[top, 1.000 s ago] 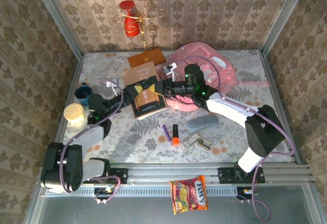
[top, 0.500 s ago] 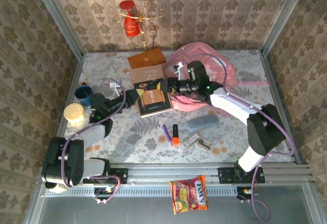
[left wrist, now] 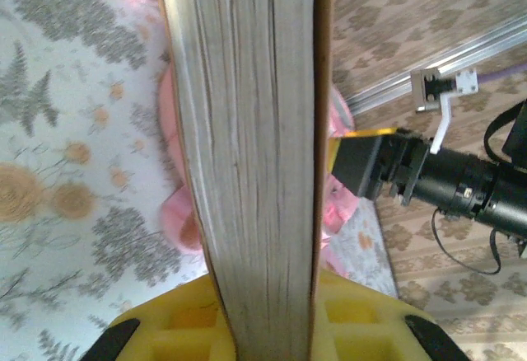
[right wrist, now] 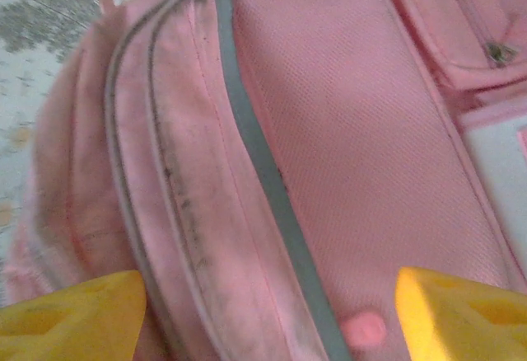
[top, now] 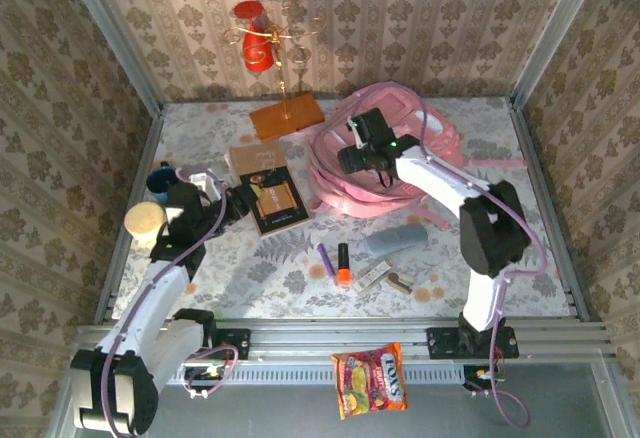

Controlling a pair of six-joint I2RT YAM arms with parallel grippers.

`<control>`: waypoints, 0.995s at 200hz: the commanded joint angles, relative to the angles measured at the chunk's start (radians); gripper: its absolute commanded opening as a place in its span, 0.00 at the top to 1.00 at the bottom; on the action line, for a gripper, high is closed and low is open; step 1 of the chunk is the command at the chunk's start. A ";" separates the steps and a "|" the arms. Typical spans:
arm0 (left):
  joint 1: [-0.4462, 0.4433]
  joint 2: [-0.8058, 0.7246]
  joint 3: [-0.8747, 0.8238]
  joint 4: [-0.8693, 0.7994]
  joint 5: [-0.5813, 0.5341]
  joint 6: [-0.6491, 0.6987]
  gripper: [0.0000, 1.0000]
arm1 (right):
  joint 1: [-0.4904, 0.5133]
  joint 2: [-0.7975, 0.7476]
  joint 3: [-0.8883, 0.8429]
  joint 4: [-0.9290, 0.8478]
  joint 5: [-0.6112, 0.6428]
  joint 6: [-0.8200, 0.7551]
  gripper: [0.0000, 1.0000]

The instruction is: Pack the student bag

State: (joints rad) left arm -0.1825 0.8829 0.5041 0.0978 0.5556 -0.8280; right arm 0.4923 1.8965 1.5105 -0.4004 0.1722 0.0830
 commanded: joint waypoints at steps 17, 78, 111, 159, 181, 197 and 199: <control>-0.002 0.001 0.014 -0.033 -0.015 0.032 1.00 | 0.061 0.171 0.160 -0.098 0.168 -0.116 0.17; -0.002 -0.040 0.000 -0.050 -0.018 0.026 1.00 | 0.057 0.369 0.344 -0.165 0.333 -0.160 0.36; -0.005 -0.038 -0.006 -0.049 -0.011 0.018 1.00 | 0.058 0.393 0.387 -0.171 0.382 -0.199 0.66; -0.054 -0.028 0.014 -0.011 -0.016 -0.039 1.00 | 0.071 0.142 0.335 -0.142 0.287 -0.218 1.00; -0.107 0.010 0.045 0.027 -0.050 -0.110 1.00 | 0.044 0.014 0.346 -0.148 0.106 -0.193 1.00; -0.150 0.056 0.063 0.105 -0.062 -0.160 1.00 | 0.011 -0.026 0.397 -0.204 -0.032 -0.167 1.00; -0.155 0.062 0.068 0.107 -0.065 -0.166 1.00 | 0.006 -0.028 0.405 -0.214 -0.048 -0.165 1.00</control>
State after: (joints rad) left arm -0.2901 0.9035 0.4995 0.0422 0.5121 -0.8948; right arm 0.5320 2.0232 1.8217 -0.5938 0.3367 -0.1196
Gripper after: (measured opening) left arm 0.156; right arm 0.075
